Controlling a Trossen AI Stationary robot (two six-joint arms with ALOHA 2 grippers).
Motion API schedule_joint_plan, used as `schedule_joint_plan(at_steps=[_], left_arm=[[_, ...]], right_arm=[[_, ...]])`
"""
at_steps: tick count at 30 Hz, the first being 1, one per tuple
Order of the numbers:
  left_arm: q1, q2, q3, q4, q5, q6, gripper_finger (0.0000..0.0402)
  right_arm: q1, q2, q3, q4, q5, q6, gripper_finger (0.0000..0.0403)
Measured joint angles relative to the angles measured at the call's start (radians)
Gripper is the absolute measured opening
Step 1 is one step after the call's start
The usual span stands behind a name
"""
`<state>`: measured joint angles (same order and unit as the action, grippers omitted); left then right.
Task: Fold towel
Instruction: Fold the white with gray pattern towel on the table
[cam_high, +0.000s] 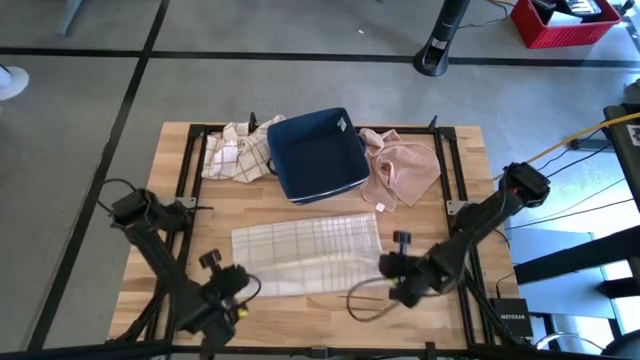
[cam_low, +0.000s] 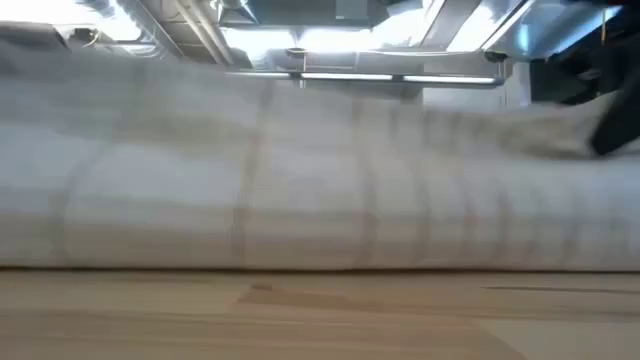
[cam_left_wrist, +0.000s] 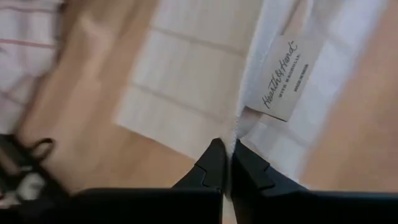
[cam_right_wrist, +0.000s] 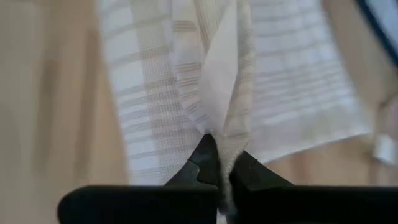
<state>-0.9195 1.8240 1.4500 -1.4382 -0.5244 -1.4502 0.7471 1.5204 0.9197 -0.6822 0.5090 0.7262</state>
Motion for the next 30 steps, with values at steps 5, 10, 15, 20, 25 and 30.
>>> schedule_joint_plan(at_steps=[5,10,15,20,25,30], left_arm=[[0.060,0.000,-0.119,0.037,0.001,0.049,0.0000],[0.103,0.000,-0.253,0.170,0.000,0.087,0.0000],[0.124,0.001,-0.381,0.379,0.003,0.118,0.0000],[0.151,0.001,-0.410,0.386,0.002,0.099,0.0000],[0.169,-0.043,-0.358,0.255,-0.035,0.093,0.0000],[0.198,-0.119,-0.373,0.134,-0.120,0.007,0.0000]], right_arm=[[-0.128,-0.001,-0.040,-0.002,-0.016,-0.077,0.0000],[-0.229,-0.001,-0.101,0.043,-0.030,-0.136,0.0000],[-0.287,0.002,-0.174,0.160,-0.100,-0.186,0.0000],[-0.305,0.000,-0.171,0.146,-0.100,-0.225,0.0000],[-0.327,-0.007,-0.072,0.027,-0.090,-0.269,0.0000],[-0.402,-0.008,-0.003,-0.073,-0.030,-0.289,0.0000]])
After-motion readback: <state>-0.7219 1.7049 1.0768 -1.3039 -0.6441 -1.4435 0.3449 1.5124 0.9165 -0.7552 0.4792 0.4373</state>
